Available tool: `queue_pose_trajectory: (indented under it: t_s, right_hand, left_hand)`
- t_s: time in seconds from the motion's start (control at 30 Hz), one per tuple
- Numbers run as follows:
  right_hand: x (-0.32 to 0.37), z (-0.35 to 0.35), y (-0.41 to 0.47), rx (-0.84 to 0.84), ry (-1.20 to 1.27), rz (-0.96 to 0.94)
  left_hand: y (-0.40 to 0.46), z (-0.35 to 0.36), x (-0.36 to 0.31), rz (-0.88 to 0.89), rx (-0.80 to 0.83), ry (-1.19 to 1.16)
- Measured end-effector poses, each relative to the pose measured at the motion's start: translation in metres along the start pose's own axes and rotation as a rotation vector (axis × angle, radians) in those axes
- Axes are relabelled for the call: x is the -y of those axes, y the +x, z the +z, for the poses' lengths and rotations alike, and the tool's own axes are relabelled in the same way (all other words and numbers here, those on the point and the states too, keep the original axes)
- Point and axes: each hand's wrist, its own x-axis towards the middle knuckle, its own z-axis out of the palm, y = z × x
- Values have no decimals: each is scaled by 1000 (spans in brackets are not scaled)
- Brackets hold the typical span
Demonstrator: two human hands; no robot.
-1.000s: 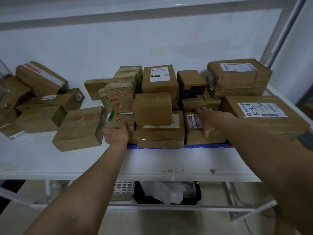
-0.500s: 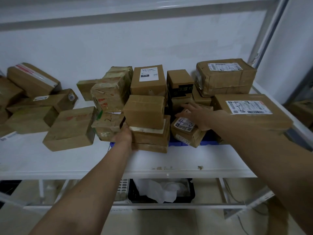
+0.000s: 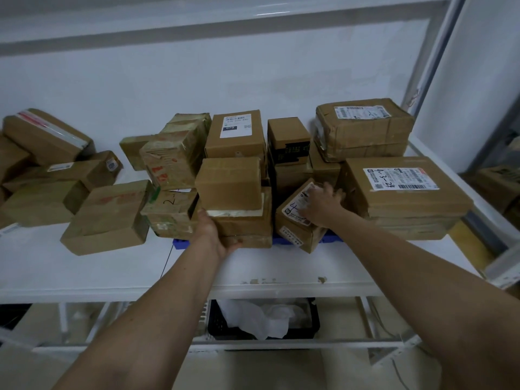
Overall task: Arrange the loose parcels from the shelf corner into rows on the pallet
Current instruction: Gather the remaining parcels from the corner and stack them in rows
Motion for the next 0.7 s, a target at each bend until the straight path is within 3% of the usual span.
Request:
queue_pose_trajectory:
  t_s: [0.13, 0.3, 0.47, 0.53, 0.7]
  right_hand:
    - [-8, -9, 4, 118, 109, -152]
    - [-17, -17, 2, 126, 285, -149]
    - [-15, -11, 3, 28, 294, -118]
    - [-11, -3, 2, 88, 324, -78]
    - [-8, 11, 5, 288, 53, -85]
  left_hand:
    - [-2, 3, 0, 16, -33, -11]
    - [0, 7, -1, 44, -28, -10]
    - [-1, 11, 3, 77, -60, -3]
    - [2, 9, 3, 117, -126, 31]
    - [14, 2, -2, 255, -310, 316]
